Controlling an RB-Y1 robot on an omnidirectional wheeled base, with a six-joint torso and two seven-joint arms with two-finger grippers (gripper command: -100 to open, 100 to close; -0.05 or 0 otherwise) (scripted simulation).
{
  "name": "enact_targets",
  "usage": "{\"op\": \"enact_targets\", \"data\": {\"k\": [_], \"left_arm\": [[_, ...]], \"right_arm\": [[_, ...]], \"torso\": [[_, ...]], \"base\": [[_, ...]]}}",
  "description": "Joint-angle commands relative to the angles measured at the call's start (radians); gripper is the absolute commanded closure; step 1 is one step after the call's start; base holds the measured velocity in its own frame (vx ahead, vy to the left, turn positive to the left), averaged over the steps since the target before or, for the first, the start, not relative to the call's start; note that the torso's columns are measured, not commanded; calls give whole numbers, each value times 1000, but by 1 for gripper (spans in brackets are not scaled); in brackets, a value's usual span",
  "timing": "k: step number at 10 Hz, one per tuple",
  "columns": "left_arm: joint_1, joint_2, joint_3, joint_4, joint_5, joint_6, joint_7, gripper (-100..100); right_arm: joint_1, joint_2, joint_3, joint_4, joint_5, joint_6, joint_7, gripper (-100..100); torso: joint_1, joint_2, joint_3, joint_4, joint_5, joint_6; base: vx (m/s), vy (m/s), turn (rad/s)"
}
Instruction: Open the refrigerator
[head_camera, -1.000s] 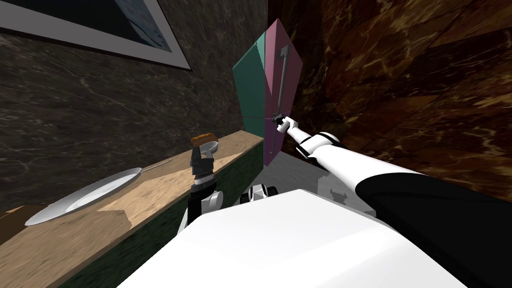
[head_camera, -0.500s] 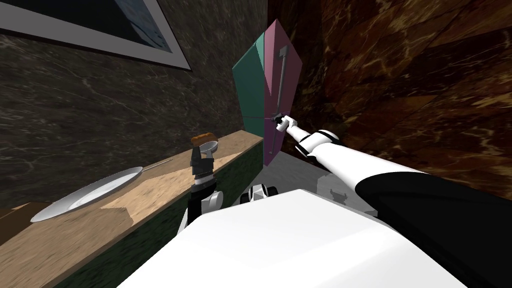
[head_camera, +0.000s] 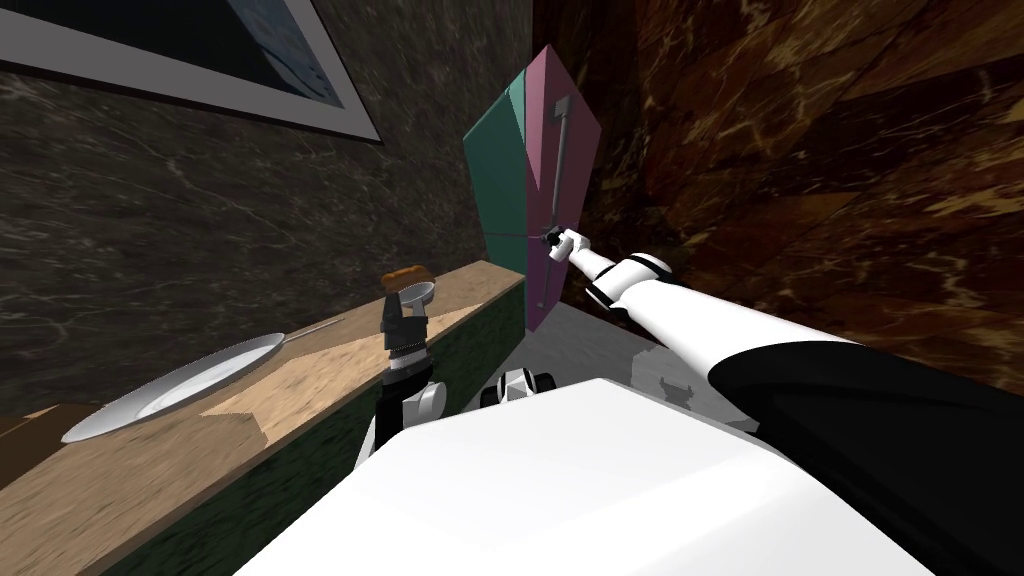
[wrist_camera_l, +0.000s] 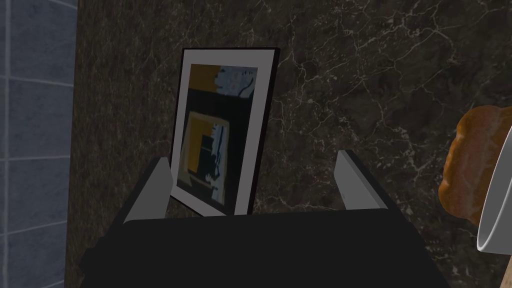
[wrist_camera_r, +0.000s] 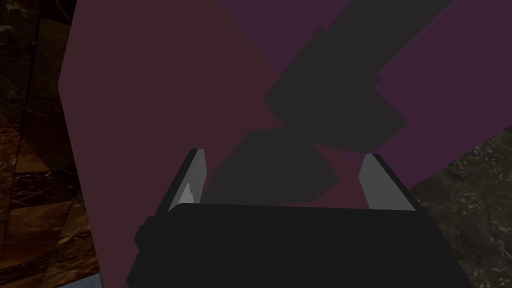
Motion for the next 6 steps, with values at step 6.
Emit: {"op": "enact_targets", "data": {"k": [6], "left_arm": [[0,0,0,0,0,0,0,0]], "right_arm": [[-89,4,115,42,-52,91,123,-100]], "torso": [[-4,6,4,-2,-6,2]], "base": [[-21,-21,-10]]}}
